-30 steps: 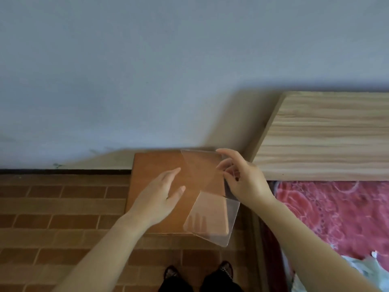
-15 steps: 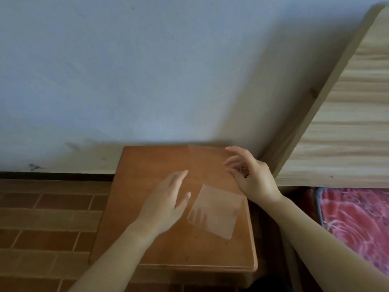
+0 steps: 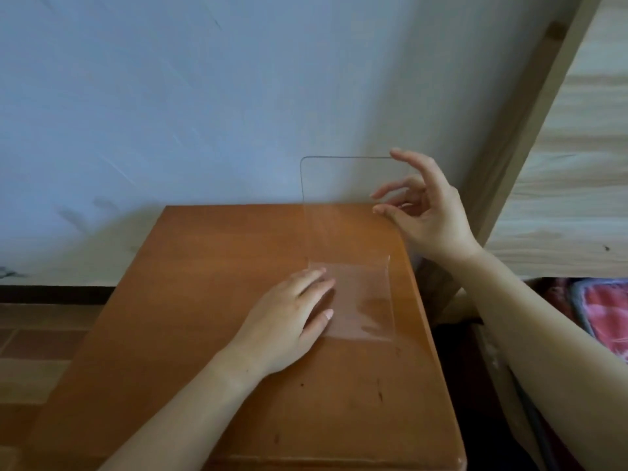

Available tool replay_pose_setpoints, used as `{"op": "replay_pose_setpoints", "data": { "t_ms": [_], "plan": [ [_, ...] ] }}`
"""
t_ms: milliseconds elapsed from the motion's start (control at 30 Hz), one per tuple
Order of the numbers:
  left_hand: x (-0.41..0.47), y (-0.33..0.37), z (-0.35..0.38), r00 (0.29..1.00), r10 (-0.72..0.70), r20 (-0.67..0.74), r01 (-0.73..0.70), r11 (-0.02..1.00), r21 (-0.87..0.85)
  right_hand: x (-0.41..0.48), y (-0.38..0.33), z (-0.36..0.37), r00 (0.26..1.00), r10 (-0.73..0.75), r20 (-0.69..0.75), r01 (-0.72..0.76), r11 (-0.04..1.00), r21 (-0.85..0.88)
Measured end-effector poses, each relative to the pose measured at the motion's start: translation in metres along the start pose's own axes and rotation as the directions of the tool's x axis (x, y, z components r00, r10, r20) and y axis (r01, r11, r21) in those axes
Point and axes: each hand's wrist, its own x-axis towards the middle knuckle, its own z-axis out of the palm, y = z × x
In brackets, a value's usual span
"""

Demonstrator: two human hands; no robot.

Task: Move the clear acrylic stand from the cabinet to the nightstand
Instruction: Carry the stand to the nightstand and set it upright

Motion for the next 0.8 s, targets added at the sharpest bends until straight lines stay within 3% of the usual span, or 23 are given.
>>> {"op": "replay_pose_setpoints", "data": {
  "t_ms": [167,400,500,633,800],
  "plan": [
    [-0.009,0.001,0.004,0.993,0.003,0.116,-0.009,0.999,0.054,0.0,-0.009,-0.002,1.0,0.012,0.018,-0.01,0.995,-0.101],
    [-0.013,-0.001,0.005,0.997,0.028,0.078,-0.031,0.999,0.041,-0.061,-0.018,0.006,0.97,0.206,-0.129,-0.225,0.961,-0.159],
    [-0.015,-0.002,0.003,0.996,0.04,0.076,-0.043,0.998,0.036,-0.095,-0.026,0.011,0.949,0.316,-0.003,-0.306,0.917,-0.257],
    [-0.015,-0.001,-0.002,0.994,0.08,0.081,-0.083,0.996,0.042,-0.11,-0.033,0.014,0.897,0.362,0.254,-0.228,0.87,-0.436],
    [-0.016,0.003,-0.002,0.992,0.085,0.098,-0.088,0.996,0.032,-0.112,-0.034,0.022,0.834,0.41,0.37,-0.171,0.829,-0.532]
  ]
}}
